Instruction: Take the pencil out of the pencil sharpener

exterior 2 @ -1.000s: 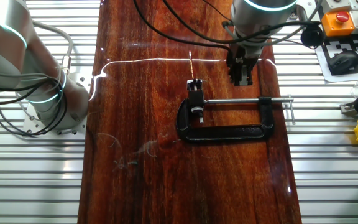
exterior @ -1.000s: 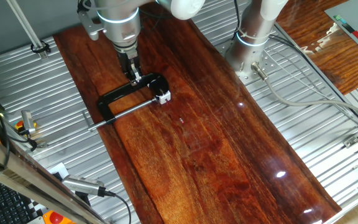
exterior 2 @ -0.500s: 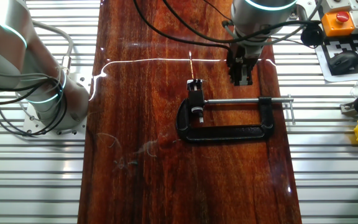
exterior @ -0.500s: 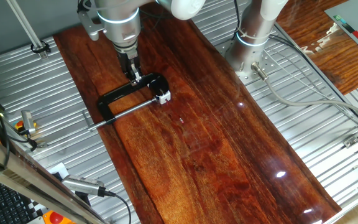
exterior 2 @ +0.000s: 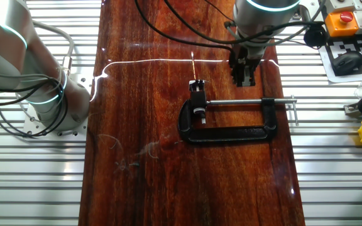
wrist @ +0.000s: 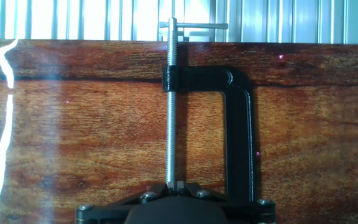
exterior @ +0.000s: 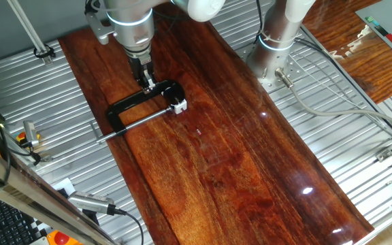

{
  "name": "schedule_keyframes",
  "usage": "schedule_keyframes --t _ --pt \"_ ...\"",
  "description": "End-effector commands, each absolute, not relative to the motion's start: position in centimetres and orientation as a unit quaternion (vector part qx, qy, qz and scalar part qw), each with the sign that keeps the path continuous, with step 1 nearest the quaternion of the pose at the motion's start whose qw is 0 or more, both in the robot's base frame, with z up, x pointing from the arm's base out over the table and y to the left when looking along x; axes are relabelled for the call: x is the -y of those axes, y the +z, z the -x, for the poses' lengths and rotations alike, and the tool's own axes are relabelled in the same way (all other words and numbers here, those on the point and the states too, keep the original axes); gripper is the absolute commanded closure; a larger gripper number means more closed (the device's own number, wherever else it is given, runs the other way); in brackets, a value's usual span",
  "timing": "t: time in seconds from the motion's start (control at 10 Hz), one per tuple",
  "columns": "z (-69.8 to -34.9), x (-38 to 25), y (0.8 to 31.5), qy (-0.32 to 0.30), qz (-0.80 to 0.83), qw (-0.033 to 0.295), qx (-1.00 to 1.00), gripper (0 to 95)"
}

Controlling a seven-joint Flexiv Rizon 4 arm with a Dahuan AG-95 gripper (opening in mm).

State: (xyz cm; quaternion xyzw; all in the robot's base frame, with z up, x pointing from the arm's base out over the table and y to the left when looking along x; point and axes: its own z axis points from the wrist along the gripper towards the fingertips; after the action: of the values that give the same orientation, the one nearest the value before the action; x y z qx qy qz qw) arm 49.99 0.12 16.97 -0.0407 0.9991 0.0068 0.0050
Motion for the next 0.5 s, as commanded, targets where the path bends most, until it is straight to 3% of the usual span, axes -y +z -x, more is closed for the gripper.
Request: schedule_keyframes --t 0.1,0.5 --pt "-50.01 -0.09 16.97 0.004 0.221 0.001 -0.975 95.0" --pt "-50.01 -0.09 16.97 -0.011 0.365 0.004 -0.931 95.0"
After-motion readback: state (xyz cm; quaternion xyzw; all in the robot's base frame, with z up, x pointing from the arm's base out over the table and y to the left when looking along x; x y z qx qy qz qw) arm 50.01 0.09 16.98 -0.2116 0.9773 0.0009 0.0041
